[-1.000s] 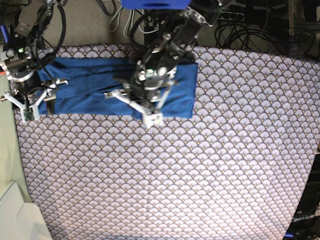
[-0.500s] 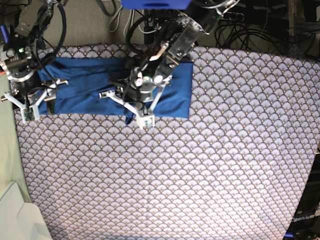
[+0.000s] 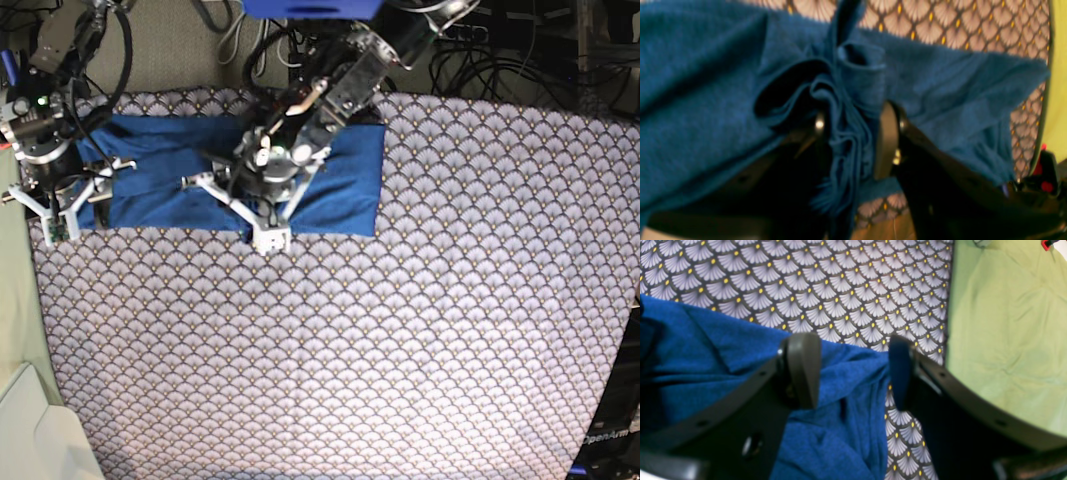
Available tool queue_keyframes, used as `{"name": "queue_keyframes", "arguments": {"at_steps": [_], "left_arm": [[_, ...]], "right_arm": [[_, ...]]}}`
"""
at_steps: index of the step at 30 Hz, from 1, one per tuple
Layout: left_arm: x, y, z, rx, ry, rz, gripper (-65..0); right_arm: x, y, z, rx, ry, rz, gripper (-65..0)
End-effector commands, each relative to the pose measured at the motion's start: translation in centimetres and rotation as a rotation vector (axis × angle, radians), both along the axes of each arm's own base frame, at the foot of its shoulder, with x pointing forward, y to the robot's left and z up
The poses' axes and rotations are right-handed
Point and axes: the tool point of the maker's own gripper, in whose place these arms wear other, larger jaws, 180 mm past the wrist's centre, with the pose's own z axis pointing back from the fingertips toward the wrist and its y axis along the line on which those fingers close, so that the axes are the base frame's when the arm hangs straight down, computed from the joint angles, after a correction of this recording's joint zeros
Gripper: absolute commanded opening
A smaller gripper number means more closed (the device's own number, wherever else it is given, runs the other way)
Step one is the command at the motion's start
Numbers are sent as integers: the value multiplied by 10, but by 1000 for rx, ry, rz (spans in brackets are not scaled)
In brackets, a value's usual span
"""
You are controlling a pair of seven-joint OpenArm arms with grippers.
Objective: Fold the T-shirt properly
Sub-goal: 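Press the folded end down with the left gripper and release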
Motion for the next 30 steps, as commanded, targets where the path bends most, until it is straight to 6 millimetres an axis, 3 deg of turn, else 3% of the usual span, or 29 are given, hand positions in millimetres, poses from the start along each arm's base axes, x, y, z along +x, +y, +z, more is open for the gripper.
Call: {"name": "queue_keyframes", "arguments": {"at_steps": [1, 8, 10, 12, 17, 22, 30], "left_arm": [[7, -7, 15, -33, -28, 7, -469], [1, -16, 17, -26, -41, -30, -468], [0, -17, 17, -22, -43, -36, -440], [-2, -18, 14, -16, -29, -48, -349], [-14, -36, 20, -2, 1, -157, -11], [-18, -41, 22, -2, -7, -180, 0], [-14, -45, 50, -65, -63, -176, 0]], "right_arm": [[6, 1, 14, -3, -51, 13, -315], [6, 1, 14, -3, -52, 13, -315], [6, 1, 14, -3, -52, 13, -315], [6, 1, 14, -3, -52, 13, -315], [6, 2, 14, -3, -52, 15, -315], [6, 2, 14, -3, -52, 15, -315], [6, 1, 14, -3, -52, 12, -316]]}}
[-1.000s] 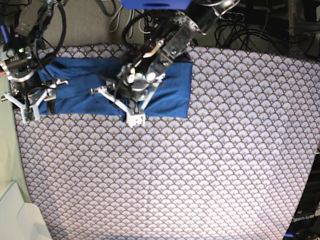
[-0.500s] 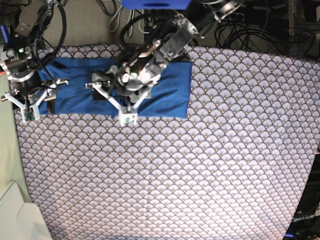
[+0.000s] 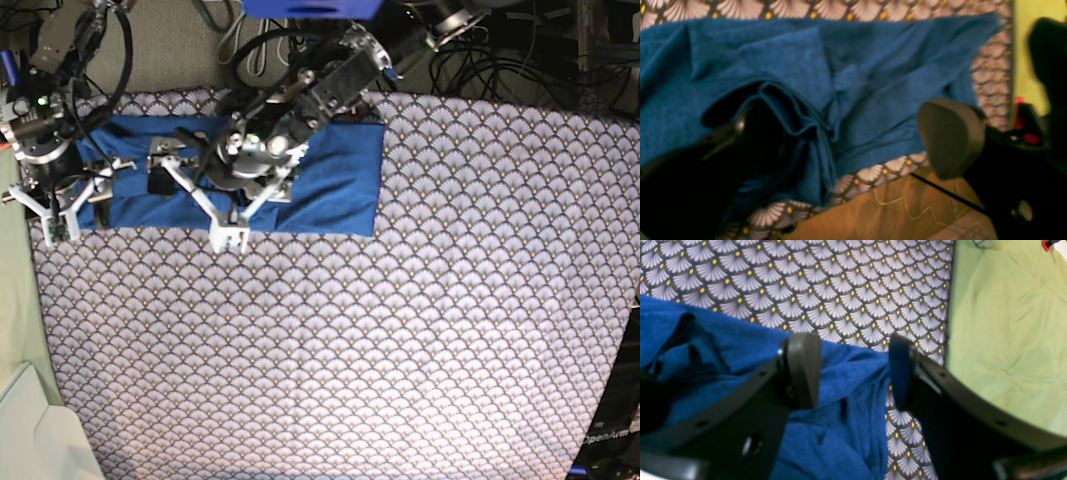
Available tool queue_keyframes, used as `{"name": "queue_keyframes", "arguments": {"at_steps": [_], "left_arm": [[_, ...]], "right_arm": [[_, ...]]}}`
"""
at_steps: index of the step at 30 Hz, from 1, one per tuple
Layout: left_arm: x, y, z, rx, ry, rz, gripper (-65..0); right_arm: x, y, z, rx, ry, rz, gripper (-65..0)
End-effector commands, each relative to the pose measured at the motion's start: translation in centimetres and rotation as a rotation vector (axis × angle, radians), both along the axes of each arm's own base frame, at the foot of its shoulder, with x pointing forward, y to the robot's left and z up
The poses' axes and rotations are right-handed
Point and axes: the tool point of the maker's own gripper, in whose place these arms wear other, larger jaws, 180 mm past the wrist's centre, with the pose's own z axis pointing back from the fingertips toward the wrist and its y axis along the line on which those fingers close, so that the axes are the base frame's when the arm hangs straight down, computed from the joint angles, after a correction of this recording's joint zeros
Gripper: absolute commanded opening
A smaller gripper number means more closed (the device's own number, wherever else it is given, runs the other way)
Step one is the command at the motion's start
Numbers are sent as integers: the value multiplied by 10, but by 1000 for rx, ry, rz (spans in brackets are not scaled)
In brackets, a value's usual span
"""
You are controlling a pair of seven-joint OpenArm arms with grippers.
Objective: Fold the T-shirt properly
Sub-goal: 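Press the folded end down with the left gripper and release, then regrasp the folded shirt end with the left gripper and adjust it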
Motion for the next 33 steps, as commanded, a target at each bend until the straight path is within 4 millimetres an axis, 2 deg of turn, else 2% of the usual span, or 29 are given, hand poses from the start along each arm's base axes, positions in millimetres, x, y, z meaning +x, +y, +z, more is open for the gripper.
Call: {"name": "queue_keyframes", "arguments": {"at_steps": [1, 4, 7, 13, 15, 18, 26, 29, 33], "left_arm": [[7, -8, 23, -55, -36, 11, 0], [12, -4, 34, -80, -54, 25, 0], [26, 27, 20, -48, -34, 97, 0], [32, 80, 4, -35, 7, 241, 0], [35, 91, -2, -30, 21, 283, 0], [36, 92, -10, -13, 36, 287, 0], [39, 62, -33, 4, 126, 275, 0], [53, 64, -33, 26, 81, 288, 0], [56, 45, -30, 60, -11, 225, 0]], "right_arm": [[6, 1, 14, -3, -51, 12, -316], [5, 1, 14, -3, -50, 12, -316], [5, 1, 14, -3, -50, 12, -316], [5, 3, 12, 8, -50, 9, -316], [5, 3, 12, 8, -50, 9, -316], [5, 5, 11, 11, -48, 12, -316], [4, 4, 11, 10, -48, 9, -316], [0, 3, 7, 7, -32, 9, -316], [-2, 3, 6, 7, -27, 9, -317]]}}
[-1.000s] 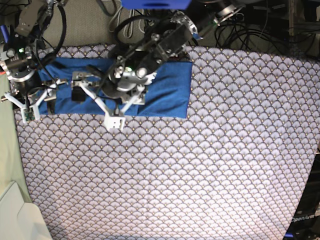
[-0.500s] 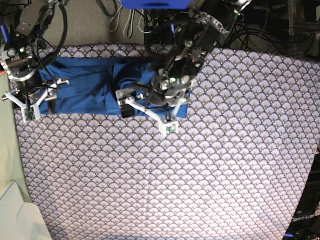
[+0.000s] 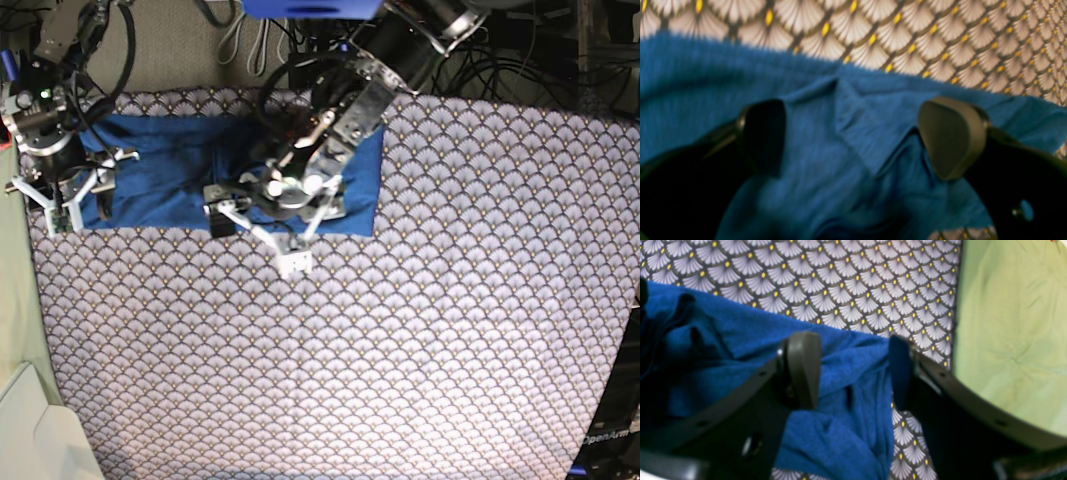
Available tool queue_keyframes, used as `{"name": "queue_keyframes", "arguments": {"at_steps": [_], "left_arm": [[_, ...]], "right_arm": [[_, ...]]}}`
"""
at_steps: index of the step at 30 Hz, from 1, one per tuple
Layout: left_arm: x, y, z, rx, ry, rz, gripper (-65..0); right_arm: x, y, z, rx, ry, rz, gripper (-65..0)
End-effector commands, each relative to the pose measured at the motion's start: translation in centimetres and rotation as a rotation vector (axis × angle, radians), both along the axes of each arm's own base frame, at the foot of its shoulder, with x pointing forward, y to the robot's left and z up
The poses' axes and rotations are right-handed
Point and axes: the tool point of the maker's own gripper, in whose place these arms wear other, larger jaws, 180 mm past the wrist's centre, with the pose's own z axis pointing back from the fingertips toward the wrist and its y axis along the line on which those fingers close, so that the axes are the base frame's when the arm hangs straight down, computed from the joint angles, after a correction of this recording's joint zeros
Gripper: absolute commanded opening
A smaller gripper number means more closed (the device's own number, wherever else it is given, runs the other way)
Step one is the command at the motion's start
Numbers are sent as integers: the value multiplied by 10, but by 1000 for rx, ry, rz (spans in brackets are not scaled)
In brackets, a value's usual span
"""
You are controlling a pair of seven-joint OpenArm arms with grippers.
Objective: Fold the T-shirt properly
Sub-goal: 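Regrasp the folded shirt end with the left gripper and adjust it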
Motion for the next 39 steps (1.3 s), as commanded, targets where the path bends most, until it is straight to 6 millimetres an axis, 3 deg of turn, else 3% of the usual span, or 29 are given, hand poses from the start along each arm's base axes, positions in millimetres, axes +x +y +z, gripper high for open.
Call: {"name": "queue_keyframes", "arguments": {"at_steps": [1, 5, 11, 14, 17, 20, 25, 29, 31, 35, 36, 39], "left_arm": [[2, -18, 17, -39, -37, -23, 0], [2, -35, 39, -65, -134, -63, 0], [9, -38, 75, -132, -224, -49, 0], [14, -28, 90, -143, -281, -38, 0], [23, -2, 98, -126, -329, -7, 0], [32, 26, 98, -103, -344, 42, 0], [36, 77, 75, 23, -338, 57, 0], [21, 91, 50, 34, -194, 11, -14], [19, 98, 44, 41, -148, -4, -170], [16, 110, 43, 55, -131, -15, -574], [17, 113, 44, 58, -134, -14, -650], [17, 120, 43, 66, -132, -3, -625]], "right_arm": [[7, 1, 15, -3, -59, 14, -317], [7, 0, 15, -5, -59, 15, -317], [5, 1, 13, -3, -51, 14, -317], [2, 1, 11, -1, -45, 15, -317], [2, 2, 10, 0, -45, 15, -317], [2, 2, 10, 0, -45, 15, -317], [2, 2, 10, 0, -45, 15, -317], [2, 2, 10, 0, -45, 15, -318], [2, 2, 11, 1, -46, 15, -318], [3, 2, 11, 1, -48, 15, -318], [3, 2, 12, 1, -49, 15, -318], [3, 2, 12, 1, -49, 15, -318]]}}
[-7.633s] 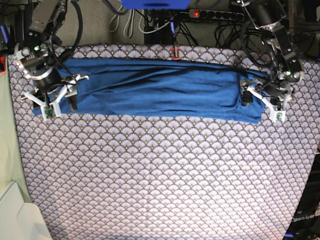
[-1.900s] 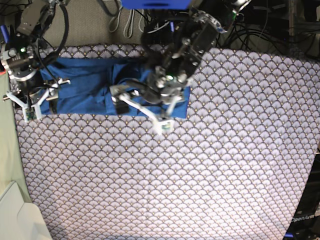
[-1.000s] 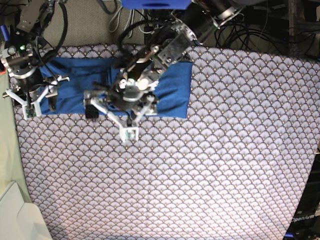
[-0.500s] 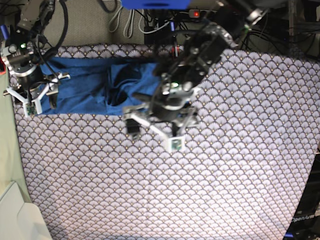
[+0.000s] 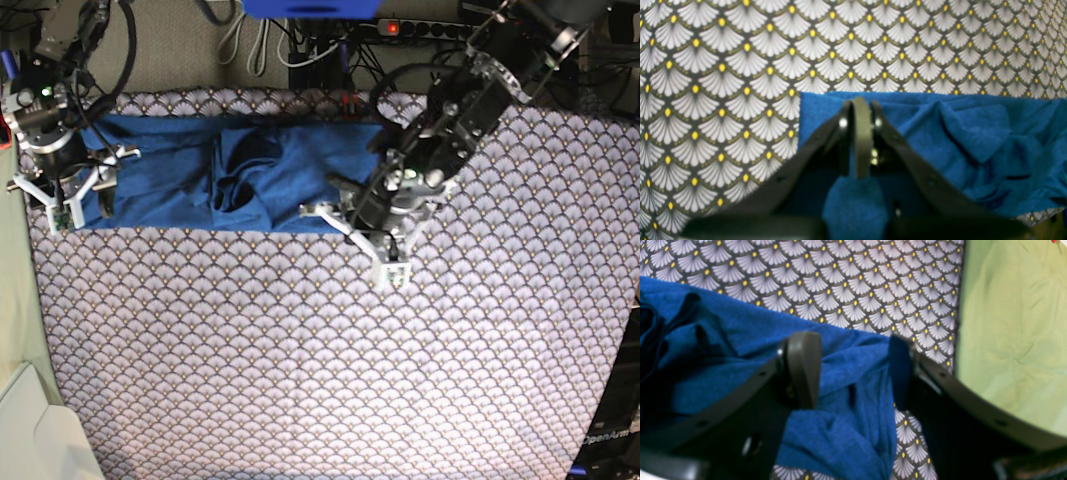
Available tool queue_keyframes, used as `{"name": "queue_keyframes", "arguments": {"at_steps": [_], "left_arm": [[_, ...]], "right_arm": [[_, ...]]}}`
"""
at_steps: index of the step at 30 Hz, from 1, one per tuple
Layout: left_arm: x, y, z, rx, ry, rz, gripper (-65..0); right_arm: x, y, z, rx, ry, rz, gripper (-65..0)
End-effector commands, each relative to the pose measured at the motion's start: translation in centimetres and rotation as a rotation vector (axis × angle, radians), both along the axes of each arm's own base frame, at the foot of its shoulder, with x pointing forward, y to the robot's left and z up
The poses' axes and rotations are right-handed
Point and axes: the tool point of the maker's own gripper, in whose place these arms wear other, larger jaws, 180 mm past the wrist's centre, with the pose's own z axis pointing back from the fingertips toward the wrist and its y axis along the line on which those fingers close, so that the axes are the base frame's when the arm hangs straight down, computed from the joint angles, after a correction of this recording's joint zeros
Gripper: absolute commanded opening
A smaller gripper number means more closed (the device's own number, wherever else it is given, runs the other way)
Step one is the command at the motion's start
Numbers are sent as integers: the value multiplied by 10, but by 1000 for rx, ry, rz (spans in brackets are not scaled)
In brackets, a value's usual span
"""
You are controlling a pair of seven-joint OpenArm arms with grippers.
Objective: Fold the T-shirt properly
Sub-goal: 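Regrasp the folded shirt end with the left gripper and adjust it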
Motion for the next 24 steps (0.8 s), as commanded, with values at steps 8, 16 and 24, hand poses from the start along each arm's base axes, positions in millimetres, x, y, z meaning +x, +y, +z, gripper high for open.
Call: {"name": "queue_keyframes", "arguments": {"at_steps": [8, 16, 24], "left_arm": [[-9, -29, -1, -25, 24, -52, -647], [-58, -91, -34, 24, 201, -264, -648], [-67, -125, 10, -48, 87, -379, -648]], "right_arm": [[6, 0, 14, -2, -53, 10, -318], [7, -1, 15, -7, -57, 12, -318], [8, -1, 16, -8, -59, 12, -318]]}}
